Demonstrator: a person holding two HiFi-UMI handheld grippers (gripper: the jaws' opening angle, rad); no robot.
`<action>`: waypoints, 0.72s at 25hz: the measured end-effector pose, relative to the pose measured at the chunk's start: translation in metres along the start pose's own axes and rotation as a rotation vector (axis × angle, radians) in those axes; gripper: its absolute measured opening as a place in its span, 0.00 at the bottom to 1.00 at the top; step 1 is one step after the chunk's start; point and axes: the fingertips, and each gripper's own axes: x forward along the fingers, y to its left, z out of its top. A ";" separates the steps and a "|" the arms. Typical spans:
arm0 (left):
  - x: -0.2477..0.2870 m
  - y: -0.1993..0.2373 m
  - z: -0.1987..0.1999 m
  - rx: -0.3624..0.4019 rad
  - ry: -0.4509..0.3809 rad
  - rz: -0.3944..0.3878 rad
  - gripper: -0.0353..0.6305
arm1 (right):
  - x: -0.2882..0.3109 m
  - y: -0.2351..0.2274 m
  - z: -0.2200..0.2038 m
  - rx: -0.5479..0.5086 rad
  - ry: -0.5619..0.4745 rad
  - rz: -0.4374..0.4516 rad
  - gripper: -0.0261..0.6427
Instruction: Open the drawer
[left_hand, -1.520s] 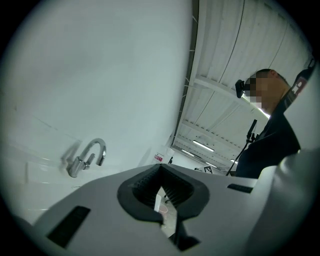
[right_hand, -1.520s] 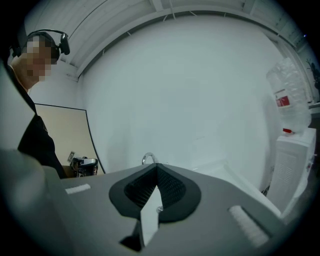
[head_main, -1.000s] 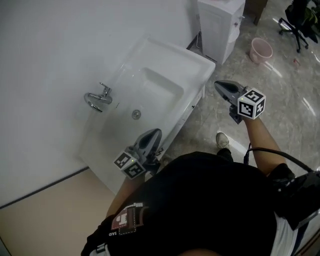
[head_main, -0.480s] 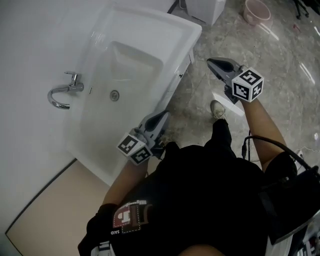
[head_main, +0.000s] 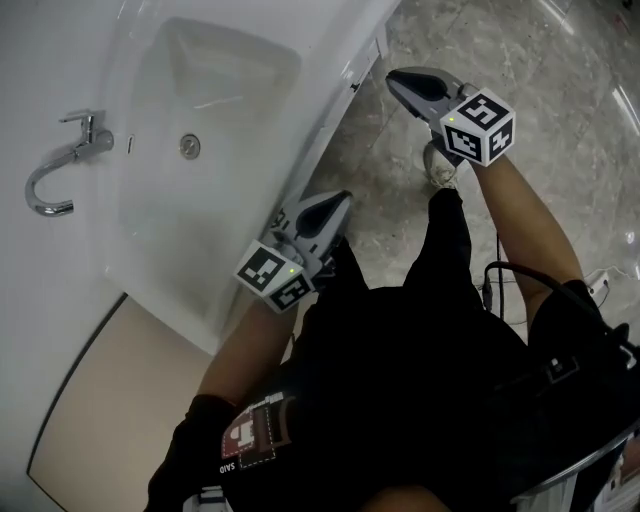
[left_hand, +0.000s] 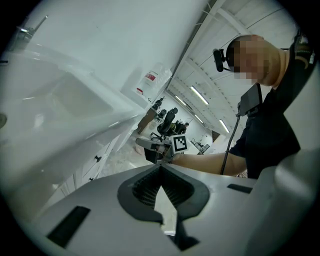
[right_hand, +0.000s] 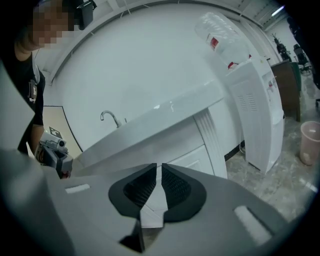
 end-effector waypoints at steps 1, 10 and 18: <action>0.003 0.005 -0.007 -0.002 0.006 0.004 0.05 | 0.008 -0.002 -0.010 0.008 0.005 0.007 0.05; 0.023 0.042 -0.053 -0.019 0.040 0.035 0.05 | 0.074 -0.023 -0.080 0.145 0.015 0.049 0.17; 0.022 0.065 -0.079 -0.023 0.072 0.066 0.05 | 0.114 -0.035 -0.113 0.208 0.007 0.062 0.25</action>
